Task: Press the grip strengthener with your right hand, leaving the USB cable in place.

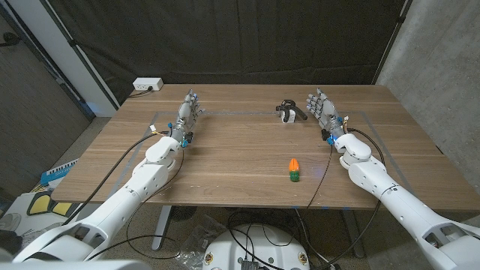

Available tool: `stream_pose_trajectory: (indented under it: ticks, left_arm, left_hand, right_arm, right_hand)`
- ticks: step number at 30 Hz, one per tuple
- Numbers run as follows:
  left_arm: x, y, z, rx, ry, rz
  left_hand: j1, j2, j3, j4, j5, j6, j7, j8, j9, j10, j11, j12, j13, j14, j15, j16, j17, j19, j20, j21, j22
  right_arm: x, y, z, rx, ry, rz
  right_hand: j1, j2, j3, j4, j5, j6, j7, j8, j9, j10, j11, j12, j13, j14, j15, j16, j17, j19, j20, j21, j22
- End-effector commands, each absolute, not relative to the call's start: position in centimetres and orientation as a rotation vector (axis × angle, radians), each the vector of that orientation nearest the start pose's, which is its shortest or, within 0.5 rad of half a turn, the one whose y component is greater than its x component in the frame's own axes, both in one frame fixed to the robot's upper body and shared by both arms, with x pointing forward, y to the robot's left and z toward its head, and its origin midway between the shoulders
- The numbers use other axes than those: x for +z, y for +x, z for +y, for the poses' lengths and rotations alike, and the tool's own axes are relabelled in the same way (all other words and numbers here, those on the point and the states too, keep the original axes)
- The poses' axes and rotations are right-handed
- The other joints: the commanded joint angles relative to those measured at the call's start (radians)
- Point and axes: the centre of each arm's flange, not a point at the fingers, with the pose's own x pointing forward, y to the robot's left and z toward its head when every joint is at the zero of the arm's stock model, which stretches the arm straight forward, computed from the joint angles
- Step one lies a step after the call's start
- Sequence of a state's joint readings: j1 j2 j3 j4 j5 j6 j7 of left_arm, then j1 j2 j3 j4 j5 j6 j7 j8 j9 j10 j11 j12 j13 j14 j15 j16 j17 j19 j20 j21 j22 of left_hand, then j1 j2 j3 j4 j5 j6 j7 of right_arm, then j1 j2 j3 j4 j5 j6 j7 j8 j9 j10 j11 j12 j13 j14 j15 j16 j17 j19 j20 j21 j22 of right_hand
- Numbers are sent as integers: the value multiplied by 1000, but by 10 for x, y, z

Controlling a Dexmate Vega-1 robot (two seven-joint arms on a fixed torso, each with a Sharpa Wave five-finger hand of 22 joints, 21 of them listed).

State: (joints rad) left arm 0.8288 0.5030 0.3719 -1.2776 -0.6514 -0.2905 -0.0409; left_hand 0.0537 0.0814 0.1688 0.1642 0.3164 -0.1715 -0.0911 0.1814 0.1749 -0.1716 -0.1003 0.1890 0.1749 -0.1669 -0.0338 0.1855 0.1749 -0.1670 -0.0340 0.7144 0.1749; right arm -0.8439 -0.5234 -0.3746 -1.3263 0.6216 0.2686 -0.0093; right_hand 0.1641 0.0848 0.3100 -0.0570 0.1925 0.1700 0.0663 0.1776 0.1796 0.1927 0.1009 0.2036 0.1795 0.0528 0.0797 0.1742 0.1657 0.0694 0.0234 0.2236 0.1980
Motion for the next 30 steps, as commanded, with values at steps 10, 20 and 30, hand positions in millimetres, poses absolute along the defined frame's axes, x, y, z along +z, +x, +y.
stream_pose_trajectory:
  ticks: [10,20,30]
  left_arm:
    - [-31,664,291,-218,-55,-582]
    - [-33,665,291,-217,-62,-580]
    - [-35,664,293,-216,-64,-579]
  left_hand:
    - [-2,64,3,2,6,-267,-5,4,3,-284,-1,6,2,-311,-64,3,4,-372,-93,1,5]
    - [-1,64,2,2,8,-264,-4,5,3,-281,2,7,2,-309,-60,3,4,-367,-91,-2,5]
    - [-1,63,2,1,10,-262,-1,6,3,-278,4,8,3,-307,-60,4,4,-364,-89,-4,5]
  right_arm:
    - [-11,633,-284,31,-206,-537]
    - [-1,626,-278,-17,-305,-520]
    - [10,617,-267,-76,-452,-506]
  right_hand:
    - [33,-5,11,-21,0,0,-6,8,2,3,4,4,5,2,27,5,6,9,37,4,2]
    - [55,2,21,-35,-2,-12,-7,7,2,2,3,4,5,16,29,10,6,18,38,6,1]
    - [73,-1,25,-49,-5,-27,-2,6,2,1,3,5,5,26,35,11,6,24,50,8,1]
